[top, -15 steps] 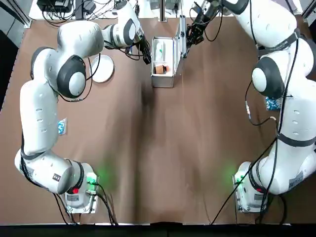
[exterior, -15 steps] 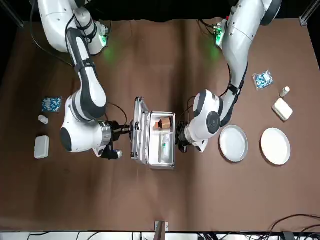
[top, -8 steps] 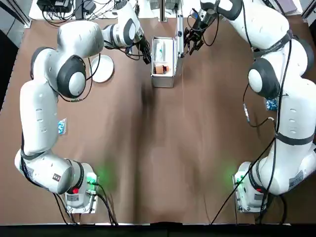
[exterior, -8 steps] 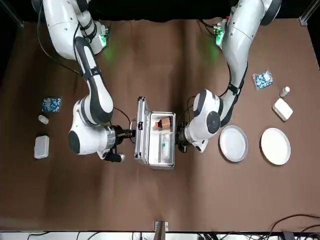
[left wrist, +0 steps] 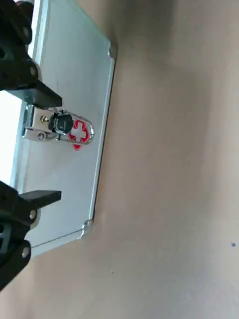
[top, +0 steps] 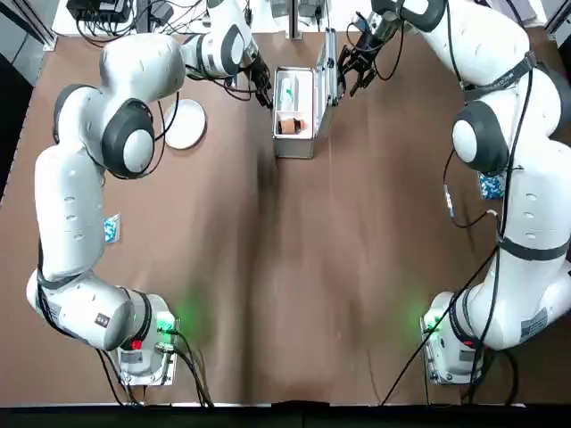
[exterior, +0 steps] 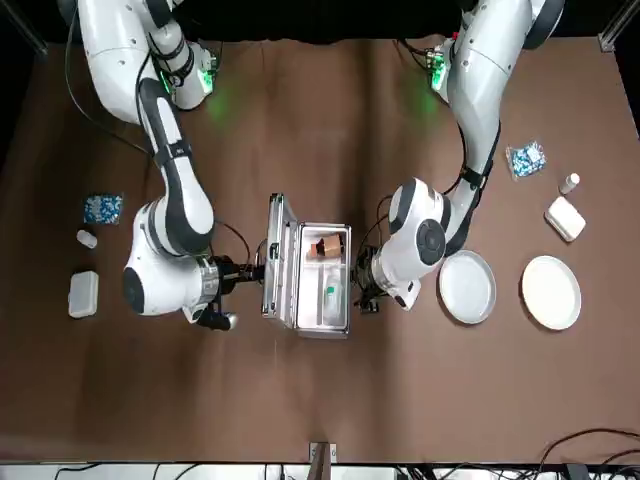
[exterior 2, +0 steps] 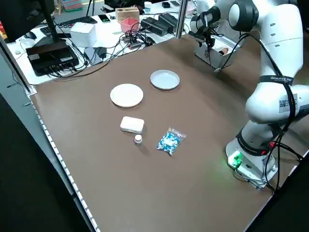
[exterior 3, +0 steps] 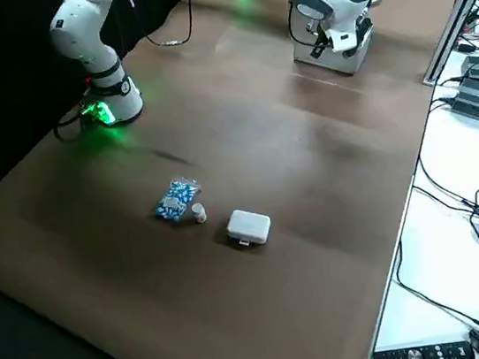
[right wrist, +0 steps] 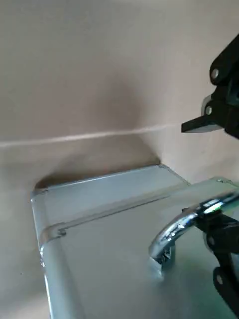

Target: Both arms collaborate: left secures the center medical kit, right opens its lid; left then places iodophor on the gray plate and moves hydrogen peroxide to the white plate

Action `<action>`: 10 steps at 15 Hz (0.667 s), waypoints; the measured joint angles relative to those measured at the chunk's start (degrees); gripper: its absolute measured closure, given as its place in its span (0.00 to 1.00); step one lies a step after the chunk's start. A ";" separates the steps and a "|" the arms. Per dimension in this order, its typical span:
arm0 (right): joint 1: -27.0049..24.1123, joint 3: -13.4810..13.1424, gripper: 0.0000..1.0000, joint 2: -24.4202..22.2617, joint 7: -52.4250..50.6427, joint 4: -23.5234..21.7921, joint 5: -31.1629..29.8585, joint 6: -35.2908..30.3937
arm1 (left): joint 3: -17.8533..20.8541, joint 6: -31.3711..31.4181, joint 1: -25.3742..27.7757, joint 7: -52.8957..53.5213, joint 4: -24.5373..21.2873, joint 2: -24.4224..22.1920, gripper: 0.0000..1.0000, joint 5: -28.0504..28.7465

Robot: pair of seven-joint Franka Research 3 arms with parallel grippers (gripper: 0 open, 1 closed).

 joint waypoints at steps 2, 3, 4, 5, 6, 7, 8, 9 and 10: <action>-0.34 0.00 0.31 0.00 -0.02 0.14 0.00 -1.05 | 0.03 0.31 0.14 -0.03 0.34 -0.61 0.15 0.01; -0.43 0.00 0.29 -0.03 -0.02 0.41 -0.01 -2.11 | 0.08 0.45 0.48 -0.13 0.68 -1.38 0.07 0.01; -0.53 -0.01 0.29 -0.06 -0.01 0.92 -0.01 -3.10 | 0.11 0.19 1.15 -0.19 0.95 -2.56 0.00 0.05; -0.72 0.00 0.26 -0.14 0.02 1.46 0.02 -3.92 | 0.14 -1.01 1.96 -0.19 0.99 -3.97 0.00 0.23; -1.03 0.03 0.26 -0.22 0.03 1.92 0.09 -4.77 | 0.13 -2.87 2.80 -0.19 1.02 -5.44 0.00 0.58; -1.41 0.09 0.26 -0.32 0.03 2.25 0.16 -5.62 | 0.14 -4.58 3.41 -0.19 1.01 -6.79 0.00 0.77; -1.74 0.11 0.26 -0.43 0.03 2.67 0.20 -6.80 | 0.14 -6.00 3.82 -0.19 0.99 -7.90 0.00 0.85; -1.99 0.11 0.25 -0.55 0.02 3.22 0.21 -8.43 | 0.14 -7.02 4.01 -0.20 0.97 -8.70 0.00 0.86; -2.22 0.10 0.24 -0.67 0.02 4.06 0.21 -10.29 | 0.11 -7.81 4.00 -0.31 0.95 -9.15 0.00 0.86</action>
